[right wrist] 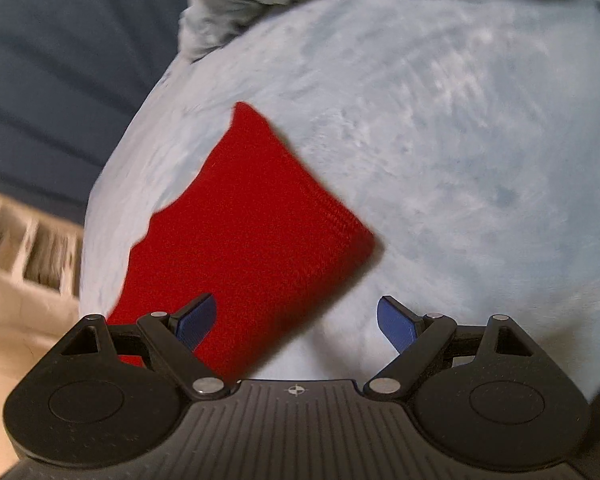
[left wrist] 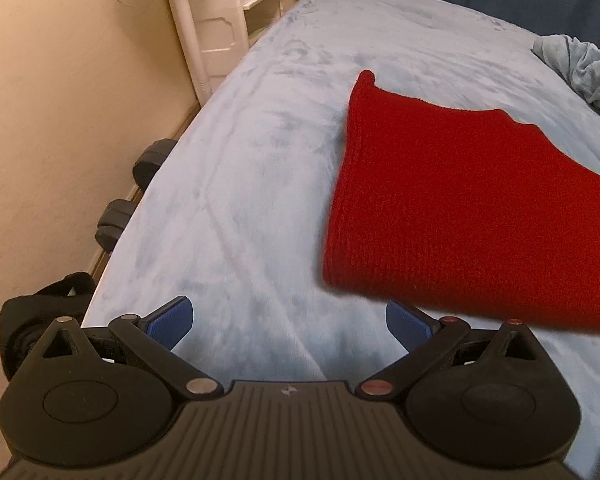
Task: Fold small clothes
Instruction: 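Move the right gripper to one end of the folded cardigan, then grasp the end with the right gripper and fold it over the other half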
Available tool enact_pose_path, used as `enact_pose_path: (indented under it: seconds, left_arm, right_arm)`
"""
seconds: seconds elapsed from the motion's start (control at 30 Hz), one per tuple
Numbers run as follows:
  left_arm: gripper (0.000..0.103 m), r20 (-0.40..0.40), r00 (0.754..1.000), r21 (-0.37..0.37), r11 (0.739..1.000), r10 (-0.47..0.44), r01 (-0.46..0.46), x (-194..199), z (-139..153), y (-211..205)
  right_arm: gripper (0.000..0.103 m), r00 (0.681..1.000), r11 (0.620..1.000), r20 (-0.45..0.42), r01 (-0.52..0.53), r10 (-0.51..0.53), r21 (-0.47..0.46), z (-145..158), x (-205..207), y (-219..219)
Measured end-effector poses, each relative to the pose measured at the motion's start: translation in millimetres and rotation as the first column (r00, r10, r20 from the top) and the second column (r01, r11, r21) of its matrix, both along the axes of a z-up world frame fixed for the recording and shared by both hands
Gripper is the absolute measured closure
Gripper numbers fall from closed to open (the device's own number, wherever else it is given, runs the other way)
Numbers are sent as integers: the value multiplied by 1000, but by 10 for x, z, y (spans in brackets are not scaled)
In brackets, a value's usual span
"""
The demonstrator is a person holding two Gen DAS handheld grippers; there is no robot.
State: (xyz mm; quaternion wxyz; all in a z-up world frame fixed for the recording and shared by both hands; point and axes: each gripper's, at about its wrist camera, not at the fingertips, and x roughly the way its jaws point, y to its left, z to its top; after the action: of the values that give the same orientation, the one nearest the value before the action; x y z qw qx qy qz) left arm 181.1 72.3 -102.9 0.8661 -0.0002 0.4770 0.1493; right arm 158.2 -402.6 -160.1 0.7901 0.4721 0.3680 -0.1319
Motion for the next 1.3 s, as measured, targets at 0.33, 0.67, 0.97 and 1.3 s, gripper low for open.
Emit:
enact_pose_path:
  seconds: [0.33, 0.67, 0.97, 1.3]
  left_arm:
    - [0, -107, 992, 96, 994, 66, -56, 357, -535, 320]
    - [0, -52, 995, -28, 996, 88, -89, 268, -709, 637]
    - [0, 56, 997, -71, 996, 53, -49, 101, -737, 755]
    - [0, 64, 995, -159, 985, 78, -67, 202, -681, 872]
  right_arm:
    - [2, 998, 997, -5, 69, -69, 38, -455, 389, -92]
    - [85, 996, 996, 43, 78, -79, 34, -267, 387, -87]
    - [86, 994, 985, -93, 32, -48, -168, -108, 618, 121]
    - [88, 864, 389, -57, -283, 500, -876, 1301, 1277, 2425]
